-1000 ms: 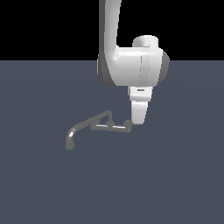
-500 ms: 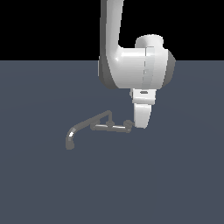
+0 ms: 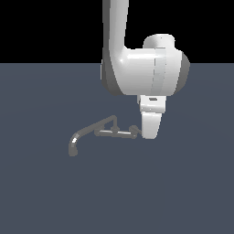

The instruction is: Turn on the faucet by rotating a designated handle.

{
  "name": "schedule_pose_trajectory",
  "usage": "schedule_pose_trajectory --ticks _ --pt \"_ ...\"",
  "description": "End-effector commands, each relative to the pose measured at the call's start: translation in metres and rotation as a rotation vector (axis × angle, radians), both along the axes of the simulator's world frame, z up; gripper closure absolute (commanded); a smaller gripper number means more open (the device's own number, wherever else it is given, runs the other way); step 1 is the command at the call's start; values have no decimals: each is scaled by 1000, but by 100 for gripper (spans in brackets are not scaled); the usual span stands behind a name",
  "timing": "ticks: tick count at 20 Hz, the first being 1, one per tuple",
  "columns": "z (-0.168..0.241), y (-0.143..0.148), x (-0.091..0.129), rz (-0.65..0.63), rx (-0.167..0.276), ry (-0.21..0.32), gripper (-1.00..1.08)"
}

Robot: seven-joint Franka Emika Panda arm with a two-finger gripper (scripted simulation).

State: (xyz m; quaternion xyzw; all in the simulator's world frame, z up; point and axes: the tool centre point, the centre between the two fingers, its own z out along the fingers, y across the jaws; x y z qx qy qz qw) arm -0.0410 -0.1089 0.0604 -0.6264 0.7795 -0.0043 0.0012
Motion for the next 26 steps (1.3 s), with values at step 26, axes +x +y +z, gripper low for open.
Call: schedule_pose_trajectory --ticks 26 --pt "0 53 0 -29 -4 14 108"
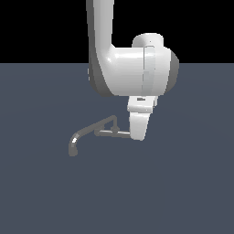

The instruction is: Turn on the faucet by rotating a designated handle.

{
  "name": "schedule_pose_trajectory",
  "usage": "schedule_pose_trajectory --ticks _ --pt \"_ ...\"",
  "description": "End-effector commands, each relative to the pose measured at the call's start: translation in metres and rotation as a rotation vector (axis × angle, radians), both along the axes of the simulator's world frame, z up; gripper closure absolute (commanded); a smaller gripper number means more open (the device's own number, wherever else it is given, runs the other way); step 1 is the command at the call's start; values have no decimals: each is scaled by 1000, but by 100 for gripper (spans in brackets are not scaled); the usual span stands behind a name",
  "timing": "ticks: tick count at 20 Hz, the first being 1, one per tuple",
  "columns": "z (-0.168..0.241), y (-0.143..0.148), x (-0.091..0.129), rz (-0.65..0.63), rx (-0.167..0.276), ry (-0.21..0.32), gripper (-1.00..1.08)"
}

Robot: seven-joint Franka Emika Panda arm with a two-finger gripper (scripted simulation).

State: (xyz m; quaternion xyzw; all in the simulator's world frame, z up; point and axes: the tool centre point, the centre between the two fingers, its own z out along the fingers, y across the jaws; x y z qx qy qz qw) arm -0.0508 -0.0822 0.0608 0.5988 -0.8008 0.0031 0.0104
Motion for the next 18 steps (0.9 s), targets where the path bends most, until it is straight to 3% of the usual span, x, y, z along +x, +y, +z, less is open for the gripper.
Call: schedule_pose_trajectory --ticks 1,8,9,10,18 --pt "0 32 13 48 10 -7 108" --pt "0 64 33 88 18 -12 108" --pt "4 7 9 -5 -3 17 108" --pt "2 -3 8 -23 -7 23 108" --pt "0 26 41 39 7 3 108"
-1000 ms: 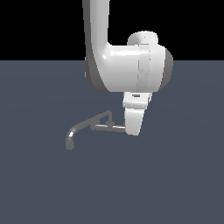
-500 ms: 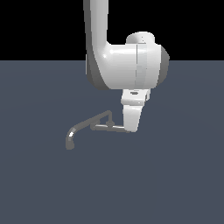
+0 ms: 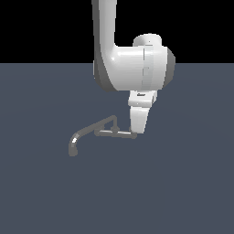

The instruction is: Turn on the faucet by rotating a designated handle.

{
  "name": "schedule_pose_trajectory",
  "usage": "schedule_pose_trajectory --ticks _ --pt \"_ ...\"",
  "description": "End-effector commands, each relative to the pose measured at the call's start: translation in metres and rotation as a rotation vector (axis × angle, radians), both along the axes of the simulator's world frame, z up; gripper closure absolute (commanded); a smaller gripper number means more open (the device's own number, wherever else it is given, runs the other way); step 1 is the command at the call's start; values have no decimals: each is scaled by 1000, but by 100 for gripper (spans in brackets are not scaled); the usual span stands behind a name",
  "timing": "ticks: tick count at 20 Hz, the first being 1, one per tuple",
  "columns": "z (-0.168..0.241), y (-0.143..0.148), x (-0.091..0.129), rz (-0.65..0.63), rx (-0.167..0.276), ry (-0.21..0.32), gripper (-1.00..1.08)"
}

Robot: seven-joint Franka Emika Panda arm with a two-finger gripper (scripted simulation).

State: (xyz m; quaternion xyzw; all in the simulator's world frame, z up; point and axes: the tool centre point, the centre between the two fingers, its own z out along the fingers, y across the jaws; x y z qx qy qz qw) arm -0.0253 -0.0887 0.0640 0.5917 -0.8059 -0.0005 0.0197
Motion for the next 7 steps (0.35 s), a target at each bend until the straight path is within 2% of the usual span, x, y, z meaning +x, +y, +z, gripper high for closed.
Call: schedule_pose_trajectory --ticks 1,7 --pt "-3 36 20 64 15 -18 108" --pt "-3 55 39 103 24 -30 108"
